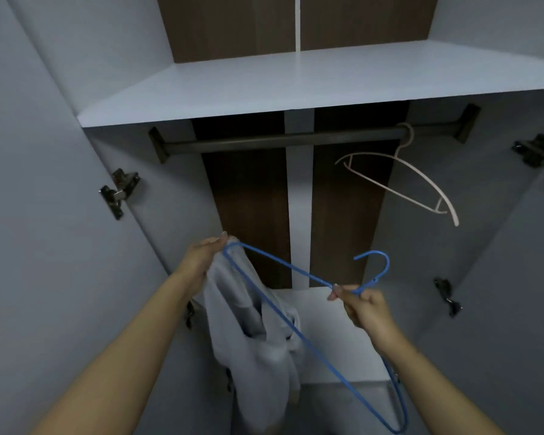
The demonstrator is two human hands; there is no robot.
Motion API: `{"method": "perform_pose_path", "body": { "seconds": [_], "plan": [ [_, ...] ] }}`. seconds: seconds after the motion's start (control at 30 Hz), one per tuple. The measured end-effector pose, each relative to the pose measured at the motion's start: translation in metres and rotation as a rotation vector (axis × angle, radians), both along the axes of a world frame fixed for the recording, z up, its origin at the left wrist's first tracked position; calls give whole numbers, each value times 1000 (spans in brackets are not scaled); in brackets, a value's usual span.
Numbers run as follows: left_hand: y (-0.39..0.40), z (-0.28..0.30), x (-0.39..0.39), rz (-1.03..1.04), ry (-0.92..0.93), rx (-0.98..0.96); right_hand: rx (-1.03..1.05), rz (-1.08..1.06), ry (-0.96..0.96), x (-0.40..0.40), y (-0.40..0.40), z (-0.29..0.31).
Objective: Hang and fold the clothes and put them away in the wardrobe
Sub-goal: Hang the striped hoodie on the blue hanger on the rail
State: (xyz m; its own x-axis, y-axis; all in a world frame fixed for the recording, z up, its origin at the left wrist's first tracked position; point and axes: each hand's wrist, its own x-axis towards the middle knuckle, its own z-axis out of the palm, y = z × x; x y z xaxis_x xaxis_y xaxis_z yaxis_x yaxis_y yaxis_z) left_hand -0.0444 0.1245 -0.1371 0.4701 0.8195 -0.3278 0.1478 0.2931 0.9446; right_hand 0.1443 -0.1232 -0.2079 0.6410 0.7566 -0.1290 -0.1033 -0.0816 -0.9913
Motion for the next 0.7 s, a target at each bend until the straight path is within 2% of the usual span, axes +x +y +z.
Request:
{"method": "perform_pose_path", "body": {
  "seconds": [0.13,0.2,0.33,0.4,0.5,0.57,0.6,0.63,0.7],
  "plan": [
    [-10,4,-11,-39,-4,28,-44,0,-91,-21,-35,-13],
    [-17,6,-11,-109,81,145,-110,37,-181,-27,-38,-18],
    [-46,16,-5,-406,190,414,-164,48,-244,-40,-22,-20],
    [-62,27,-2,-474,118,485,-136,46,-255,-44,-8,-16],
    [-80,63,11,-426,-178,453,-73,96,-355,-55,20,-9],
    [-80,84,22,-414,-186,631,-21,89,-398,-71,34,-9],
    [-74,85,24,-368,-115,721,-1,84,-366,-80,38,-13],
    [-65,79,20,-276,32,805,18,78,-281,-88,37,-19],
    [-43,50,-2,-132,541,883,43,12,-84,-100,35,-38]
  ]
}}
